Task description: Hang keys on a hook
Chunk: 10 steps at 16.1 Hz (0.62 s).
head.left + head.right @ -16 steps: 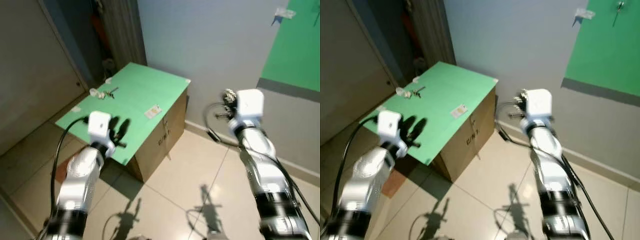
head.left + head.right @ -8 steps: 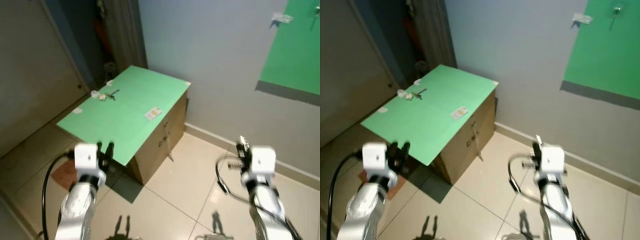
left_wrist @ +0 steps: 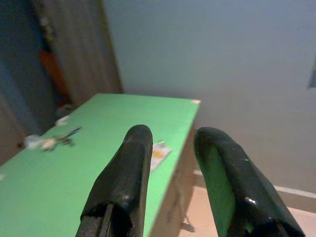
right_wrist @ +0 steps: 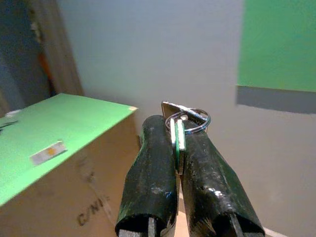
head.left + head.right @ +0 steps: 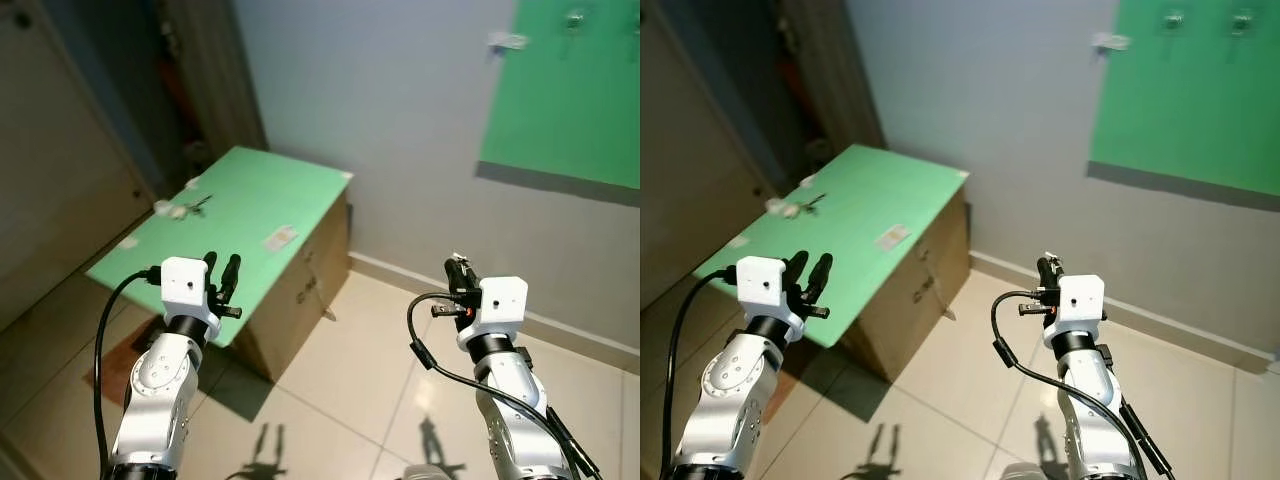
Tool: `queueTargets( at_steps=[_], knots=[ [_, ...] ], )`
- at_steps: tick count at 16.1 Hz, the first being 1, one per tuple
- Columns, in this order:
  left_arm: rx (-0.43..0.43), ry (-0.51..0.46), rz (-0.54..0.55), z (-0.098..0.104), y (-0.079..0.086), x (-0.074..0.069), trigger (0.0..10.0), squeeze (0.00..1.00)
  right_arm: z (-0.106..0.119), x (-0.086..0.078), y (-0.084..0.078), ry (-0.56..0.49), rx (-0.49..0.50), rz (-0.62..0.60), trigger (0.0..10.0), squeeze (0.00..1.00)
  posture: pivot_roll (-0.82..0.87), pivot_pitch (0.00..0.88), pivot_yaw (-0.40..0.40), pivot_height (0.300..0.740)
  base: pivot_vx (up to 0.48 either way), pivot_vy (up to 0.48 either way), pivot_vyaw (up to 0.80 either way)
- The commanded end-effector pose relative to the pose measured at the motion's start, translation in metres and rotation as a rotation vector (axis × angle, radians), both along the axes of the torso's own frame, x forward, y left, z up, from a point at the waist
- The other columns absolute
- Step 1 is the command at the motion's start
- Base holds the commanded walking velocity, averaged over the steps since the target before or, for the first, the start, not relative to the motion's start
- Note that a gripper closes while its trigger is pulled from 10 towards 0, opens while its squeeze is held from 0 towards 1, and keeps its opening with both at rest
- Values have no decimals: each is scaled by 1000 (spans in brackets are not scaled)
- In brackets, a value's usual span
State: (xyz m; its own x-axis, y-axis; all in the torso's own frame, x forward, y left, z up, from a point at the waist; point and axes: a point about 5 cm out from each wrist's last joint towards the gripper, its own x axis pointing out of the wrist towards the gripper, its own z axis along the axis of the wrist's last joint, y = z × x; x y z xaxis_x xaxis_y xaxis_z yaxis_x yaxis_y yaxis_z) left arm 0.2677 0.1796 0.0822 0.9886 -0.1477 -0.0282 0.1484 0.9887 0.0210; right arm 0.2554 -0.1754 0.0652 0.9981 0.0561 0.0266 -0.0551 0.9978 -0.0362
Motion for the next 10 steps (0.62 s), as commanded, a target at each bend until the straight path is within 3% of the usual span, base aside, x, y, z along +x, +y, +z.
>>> queueTargets(
  at_steps=[1,10],
  knots=[
    [16,-3,-21,3,-1,6,10000,0,-1,1,3,4,9,15,0,0,-243,13,166,740,285,-382,0],
    [60,-12,-76,6,-3,17,10000,0,-3,6,11,11,18,57,0,0,-245,7,172,740,302,-370,0]
  ],
)
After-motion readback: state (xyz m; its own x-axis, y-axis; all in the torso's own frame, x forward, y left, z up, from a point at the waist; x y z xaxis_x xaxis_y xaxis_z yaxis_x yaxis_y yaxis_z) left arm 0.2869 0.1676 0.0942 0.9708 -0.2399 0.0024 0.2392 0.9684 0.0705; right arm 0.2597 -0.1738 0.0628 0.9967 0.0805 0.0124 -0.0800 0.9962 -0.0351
